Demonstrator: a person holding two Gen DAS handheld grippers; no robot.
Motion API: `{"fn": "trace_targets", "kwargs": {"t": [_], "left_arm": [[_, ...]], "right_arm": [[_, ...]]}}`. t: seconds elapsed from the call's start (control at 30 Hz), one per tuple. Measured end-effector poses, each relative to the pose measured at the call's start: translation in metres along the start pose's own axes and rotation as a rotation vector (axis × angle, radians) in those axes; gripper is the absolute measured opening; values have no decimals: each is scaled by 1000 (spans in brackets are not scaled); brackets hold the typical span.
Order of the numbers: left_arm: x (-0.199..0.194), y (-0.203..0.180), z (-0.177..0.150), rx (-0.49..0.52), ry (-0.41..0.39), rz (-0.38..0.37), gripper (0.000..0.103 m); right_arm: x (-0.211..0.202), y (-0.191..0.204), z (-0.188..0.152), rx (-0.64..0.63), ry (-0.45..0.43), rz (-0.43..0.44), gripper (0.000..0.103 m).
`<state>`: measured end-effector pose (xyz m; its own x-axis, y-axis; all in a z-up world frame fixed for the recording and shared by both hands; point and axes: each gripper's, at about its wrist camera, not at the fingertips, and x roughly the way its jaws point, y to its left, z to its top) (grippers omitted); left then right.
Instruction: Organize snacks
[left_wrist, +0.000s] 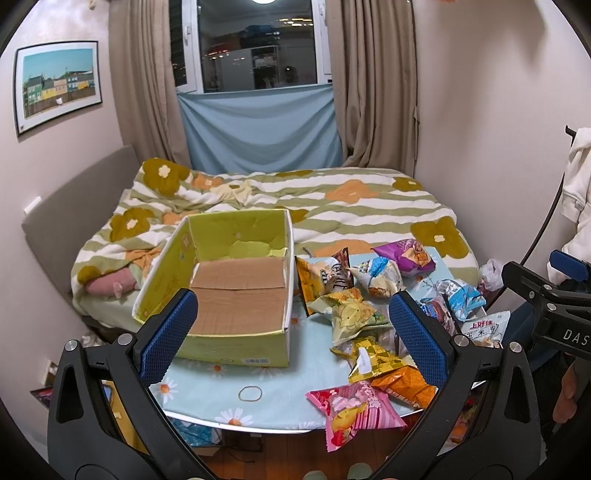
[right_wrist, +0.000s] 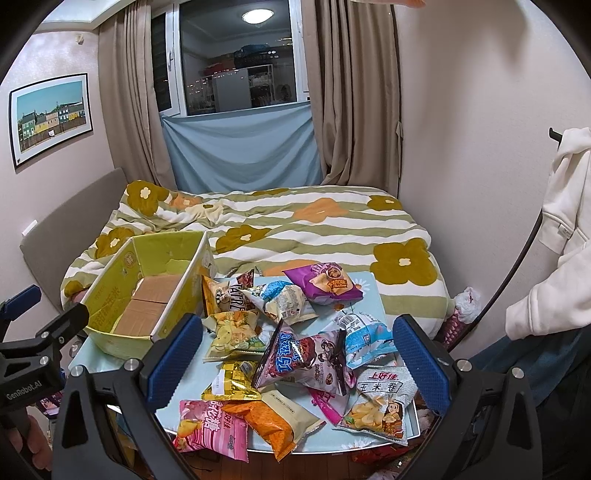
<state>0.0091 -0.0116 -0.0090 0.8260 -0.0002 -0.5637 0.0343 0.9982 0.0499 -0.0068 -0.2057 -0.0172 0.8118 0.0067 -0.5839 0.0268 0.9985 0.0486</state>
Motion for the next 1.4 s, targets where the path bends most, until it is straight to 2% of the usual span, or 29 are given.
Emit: {"fn": "trace_targets", "kwargs": {"t": [0.1, 0.27, 0.43, 0.6, 0.67, 0.77, 0.93, 1.2, 1.27, 1.4], "left_arm": [[2, -2, 1, 14, 27, -31, 103], [15, -10, -3, 113, 104, -88, 103], [47, -23, -27, 254, 208, -131, 103], [92, -25, -57, 282, 348, -233, 103], [110, -25, -68, 259, 399, -255, 103], [135, -21, -88, 167, 492, -309, 103], [163, -24, -117, 42, 606, -348, 103], [180, -45, -137, -48, 682, -357, 103], [185, -46, -143, -64, 699, -346, 103], [194, -46, -157, -97, 729, -311, 103]], "right_arm": [[0, 1, 0, -3, 10, 5, 103], [2, 0, 3, -33, 56, 51, 103], [24, -8, -11, -70, 124, 128, 103], [61, -16, -38, -95, 206, 132, 103], [71, -15, -49, -104, 226, 138, 103], [90, -14, -68, -114, 276, 149, 103], [111, -11, -91, -161, 317, 200, 102], [143, -9, -115, -278, 369, 345, 94], [150, -10, -120, -291, 389, 383, 90], [164, -11, -127, -309, 417, 441, 89]]}}
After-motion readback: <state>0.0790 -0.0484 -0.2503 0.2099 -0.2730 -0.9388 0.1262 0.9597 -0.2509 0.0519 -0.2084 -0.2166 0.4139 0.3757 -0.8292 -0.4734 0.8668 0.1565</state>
